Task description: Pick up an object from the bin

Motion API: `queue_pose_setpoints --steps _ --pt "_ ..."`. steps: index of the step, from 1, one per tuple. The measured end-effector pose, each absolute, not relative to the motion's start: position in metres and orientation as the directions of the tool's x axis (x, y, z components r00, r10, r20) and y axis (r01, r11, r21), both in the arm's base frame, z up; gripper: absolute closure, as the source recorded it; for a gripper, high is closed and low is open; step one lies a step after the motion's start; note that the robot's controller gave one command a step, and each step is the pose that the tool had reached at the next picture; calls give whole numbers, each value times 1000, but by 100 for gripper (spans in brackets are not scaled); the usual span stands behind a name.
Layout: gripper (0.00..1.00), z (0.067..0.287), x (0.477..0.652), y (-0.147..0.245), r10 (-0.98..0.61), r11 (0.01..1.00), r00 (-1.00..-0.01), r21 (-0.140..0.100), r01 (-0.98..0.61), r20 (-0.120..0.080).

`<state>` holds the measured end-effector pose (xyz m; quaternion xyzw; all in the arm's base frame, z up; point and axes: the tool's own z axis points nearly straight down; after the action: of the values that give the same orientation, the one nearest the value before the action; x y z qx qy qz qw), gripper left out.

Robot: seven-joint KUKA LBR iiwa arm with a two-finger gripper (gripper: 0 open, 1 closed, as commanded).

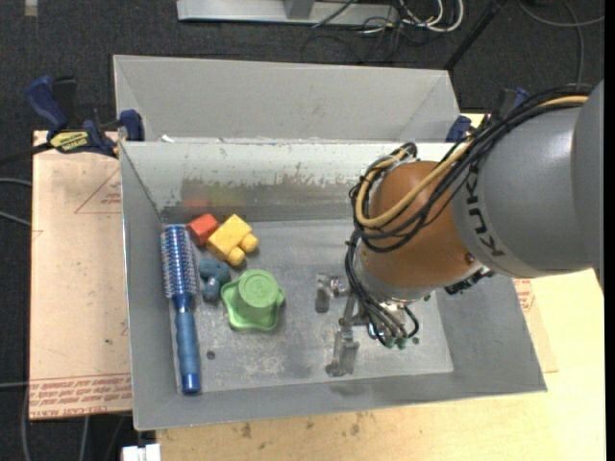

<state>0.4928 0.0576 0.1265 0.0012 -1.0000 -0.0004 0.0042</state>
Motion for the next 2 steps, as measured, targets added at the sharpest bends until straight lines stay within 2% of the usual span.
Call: queue_pose_setpoints --steps 1,2 --pt "0 69 542 154 -227 974 -974 2 -227 -4" --pt "0 71 582 225 -374 927 -927 -3 -374 -4"
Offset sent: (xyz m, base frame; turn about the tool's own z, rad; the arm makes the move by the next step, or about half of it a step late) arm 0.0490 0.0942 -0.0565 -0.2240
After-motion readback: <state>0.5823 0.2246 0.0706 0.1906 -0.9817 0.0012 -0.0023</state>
